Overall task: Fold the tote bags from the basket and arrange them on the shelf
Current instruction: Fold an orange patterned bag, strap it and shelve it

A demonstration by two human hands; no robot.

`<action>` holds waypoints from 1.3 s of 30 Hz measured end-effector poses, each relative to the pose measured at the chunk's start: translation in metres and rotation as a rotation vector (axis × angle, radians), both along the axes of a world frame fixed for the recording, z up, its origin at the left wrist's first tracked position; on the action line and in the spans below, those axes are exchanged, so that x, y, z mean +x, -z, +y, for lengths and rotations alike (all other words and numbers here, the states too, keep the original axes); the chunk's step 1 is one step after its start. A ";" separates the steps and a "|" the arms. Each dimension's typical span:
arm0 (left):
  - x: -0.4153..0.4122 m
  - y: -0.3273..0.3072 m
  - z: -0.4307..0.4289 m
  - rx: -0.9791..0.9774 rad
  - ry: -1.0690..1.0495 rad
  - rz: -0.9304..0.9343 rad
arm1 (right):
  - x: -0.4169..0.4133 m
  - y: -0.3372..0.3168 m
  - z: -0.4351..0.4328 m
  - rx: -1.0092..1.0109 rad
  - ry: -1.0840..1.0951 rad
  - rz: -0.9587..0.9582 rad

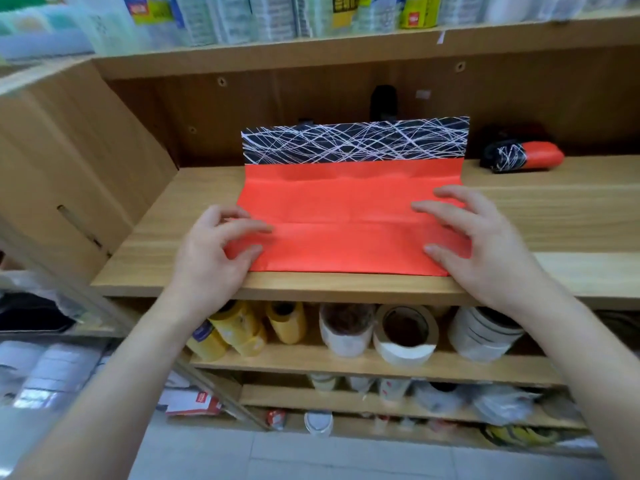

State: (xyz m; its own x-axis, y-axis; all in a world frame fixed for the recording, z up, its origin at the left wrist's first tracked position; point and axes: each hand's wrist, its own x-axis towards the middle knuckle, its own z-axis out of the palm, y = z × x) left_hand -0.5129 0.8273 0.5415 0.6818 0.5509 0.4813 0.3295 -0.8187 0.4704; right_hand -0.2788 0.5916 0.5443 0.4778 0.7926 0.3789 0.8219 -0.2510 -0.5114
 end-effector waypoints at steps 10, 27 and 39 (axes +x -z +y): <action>-0.018 -0.007 0.022 0.058 0.340 0.531 | 0.006 -0.009 -0.011 -0.546 -0.164 -0.212; -0.009 -0.010 0.008 -0.497 -0.285 -0.192 | 0.008 -0.012 0.000 0.178 0.256 0.415; -0.015 -0.003 0.017 -0.044 0.135 0.189 | 0.007 -0.002 0.009 -0.199 -0.039 -0.138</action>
